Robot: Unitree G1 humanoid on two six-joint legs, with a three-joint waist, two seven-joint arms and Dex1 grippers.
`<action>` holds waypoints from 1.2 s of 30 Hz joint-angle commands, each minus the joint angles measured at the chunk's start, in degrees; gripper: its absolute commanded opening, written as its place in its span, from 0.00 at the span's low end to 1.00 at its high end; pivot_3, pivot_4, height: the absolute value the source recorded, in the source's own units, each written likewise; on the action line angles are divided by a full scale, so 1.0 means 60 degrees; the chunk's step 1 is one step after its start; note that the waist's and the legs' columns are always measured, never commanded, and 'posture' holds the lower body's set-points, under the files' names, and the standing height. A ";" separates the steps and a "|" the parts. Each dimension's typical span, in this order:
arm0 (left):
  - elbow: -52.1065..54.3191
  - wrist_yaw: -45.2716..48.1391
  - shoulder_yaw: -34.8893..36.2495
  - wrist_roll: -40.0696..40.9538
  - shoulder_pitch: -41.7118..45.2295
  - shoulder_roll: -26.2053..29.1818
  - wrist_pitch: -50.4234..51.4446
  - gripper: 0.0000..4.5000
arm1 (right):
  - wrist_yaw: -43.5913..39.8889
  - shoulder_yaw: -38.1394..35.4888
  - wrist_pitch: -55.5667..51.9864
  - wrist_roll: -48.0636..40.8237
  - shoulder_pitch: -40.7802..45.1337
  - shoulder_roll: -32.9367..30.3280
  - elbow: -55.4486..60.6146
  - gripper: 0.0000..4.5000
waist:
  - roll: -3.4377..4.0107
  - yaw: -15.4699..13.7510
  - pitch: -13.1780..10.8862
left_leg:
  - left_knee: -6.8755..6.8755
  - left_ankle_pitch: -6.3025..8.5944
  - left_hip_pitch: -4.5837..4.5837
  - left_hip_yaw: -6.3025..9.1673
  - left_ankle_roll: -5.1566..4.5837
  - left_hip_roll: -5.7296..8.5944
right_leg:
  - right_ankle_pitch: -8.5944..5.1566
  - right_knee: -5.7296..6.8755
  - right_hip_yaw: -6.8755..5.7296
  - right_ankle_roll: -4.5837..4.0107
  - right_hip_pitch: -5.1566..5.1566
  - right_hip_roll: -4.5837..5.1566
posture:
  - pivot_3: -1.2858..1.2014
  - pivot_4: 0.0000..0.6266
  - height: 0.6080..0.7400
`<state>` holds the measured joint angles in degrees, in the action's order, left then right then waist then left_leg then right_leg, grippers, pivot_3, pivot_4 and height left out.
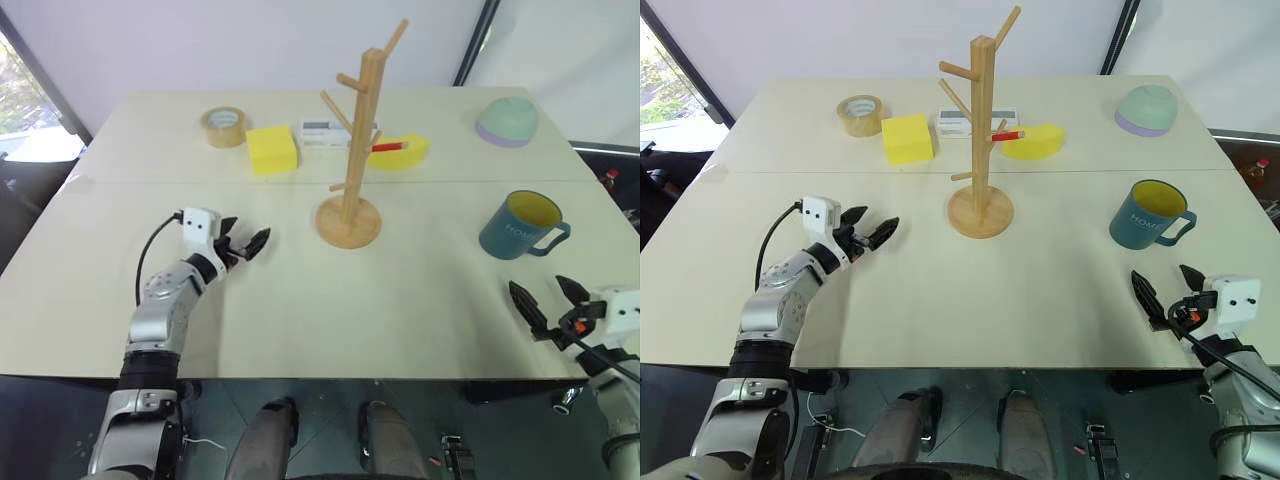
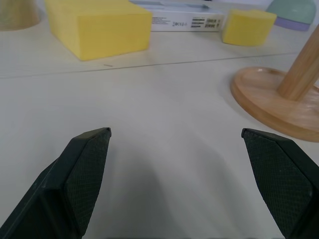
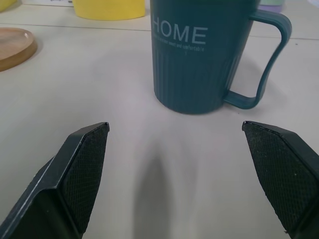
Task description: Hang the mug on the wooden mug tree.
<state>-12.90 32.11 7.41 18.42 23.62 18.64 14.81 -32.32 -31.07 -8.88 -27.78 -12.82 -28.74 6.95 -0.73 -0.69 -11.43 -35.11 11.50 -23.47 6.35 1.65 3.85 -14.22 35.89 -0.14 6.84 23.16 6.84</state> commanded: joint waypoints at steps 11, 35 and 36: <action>0.0643 0.0631 -0.0402 -0.0141 -0.0130 0.0158 -0.0143 1.00 | 0.0547 -0.0495 -0.0013 0.0038 0.0116 -0.0213 -0.0100 0.99 | 0.0000 -0.0004 0.0000 | 0.0001 0.0000 0.0000 -0.0001 0.0000 0.0001 | 0.0000 0.0000 0.0000 0.0000 0.0000 0.0000 | 0.52 0.24 1.00; 0.5291 0.4348 -0.3415 0.1702 -0.0380 0.0673 0.1646 1.00 | 0.3026 0.0380 -0.0078 0.1847 0.3668 -0.0320 -0.3314 0.99 | 0.0017 0.0037 0.0005 | 0.0003 -0.0004 -0.0004 -0.0016 -0.0006 -0.0005 | 0.0005 -0.0022 0.0004 -0.0016 -0.0004 -0.0002 | 0.52 0.24 1.00; 0.5307 0.4345 -0.3388 0.1709 -0.0400 0.0688 0.1644 1.00 | 0.3003 0.0386 -0.0010 0.1876 0.3812 -0.0369 -0.3557 0.99 | 0.0018 0.0032 0.0004 | 0.0003 -0.0004 -0.0004 -0.0017 -0.0006 -0.0004 | 0.0005 -0.0023 0.0004 -0.0016 -0.0004 -0.0002 | 0.52 0.24 1.00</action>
<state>16.67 58.25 -12.84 28.00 21.01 22.51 24.79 -14.09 -27.85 -10.76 -16.92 8.82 -29.56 -13.69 -0.62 -0.49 -11.40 -35.09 11.48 -23.50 6.24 1.61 3.83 -14.19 35.76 -0.12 6.75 23.14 6.83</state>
